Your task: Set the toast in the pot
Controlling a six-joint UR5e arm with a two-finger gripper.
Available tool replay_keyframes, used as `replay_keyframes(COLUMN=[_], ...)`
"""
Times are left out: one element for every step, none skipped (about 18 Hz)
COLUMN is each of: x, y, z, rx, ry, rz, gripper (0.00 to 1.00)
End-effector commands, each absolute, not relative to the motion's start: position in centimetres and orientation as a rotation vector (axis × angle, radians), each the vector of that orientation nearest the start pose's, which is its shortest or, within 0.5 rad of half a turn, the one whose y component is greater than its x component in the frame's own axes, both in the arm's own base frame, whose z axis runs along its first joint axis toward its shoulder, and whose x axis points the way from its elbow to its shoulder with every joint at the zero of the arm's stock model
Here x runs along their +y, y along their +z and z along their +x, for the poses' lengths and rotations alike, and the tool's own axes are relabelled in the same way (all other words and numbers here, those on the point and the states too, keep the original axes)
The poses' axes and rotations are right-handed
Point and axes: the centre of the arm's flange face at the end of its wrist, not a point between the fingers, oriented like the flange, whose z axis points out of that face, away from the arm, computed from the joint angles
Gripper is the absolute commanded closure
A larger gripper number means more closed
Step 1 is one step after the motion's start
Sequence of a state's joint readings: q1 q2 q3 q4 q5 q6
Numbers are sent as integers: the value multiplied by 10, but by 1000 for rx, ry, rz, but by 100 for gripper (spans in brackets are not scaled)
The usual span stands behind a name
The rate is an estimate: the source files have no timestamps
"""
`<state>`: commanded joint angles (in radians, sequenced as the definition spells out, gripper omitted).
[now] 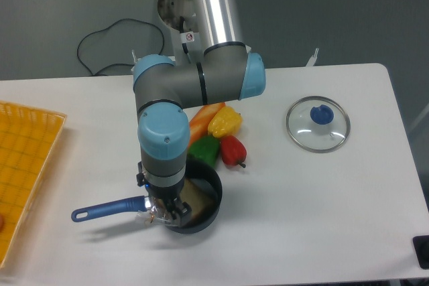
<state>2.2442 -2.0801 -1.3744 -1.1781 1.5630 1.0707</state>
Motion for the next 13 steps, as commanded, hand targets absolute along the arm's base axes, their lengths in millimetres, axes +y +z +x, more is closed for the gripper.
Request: replay_keyframes(x=[615,611,607,598,590,585,578,569,561,553,546,540,538], y=[327,328,331,335,336,334,335,335,341,347,348,353,358], z=[-330,-334,-337,-347,-350,-350,-359,-371,-378,-385,-391,-396,-397], rx=[590,568,571,541,522,515,494,467,440,417,399,384,400], ry=[100,111,132,146,143,139,151,168,193,206,200,204,207], rz=[-3027,-3039,-3049,-3060,-3064,-3067,-3073,-3089,-3100,-3101,-3102,-3101,-3092], gripper=[0,0,0,0,0,0,0,0,0,0,0,0,0])
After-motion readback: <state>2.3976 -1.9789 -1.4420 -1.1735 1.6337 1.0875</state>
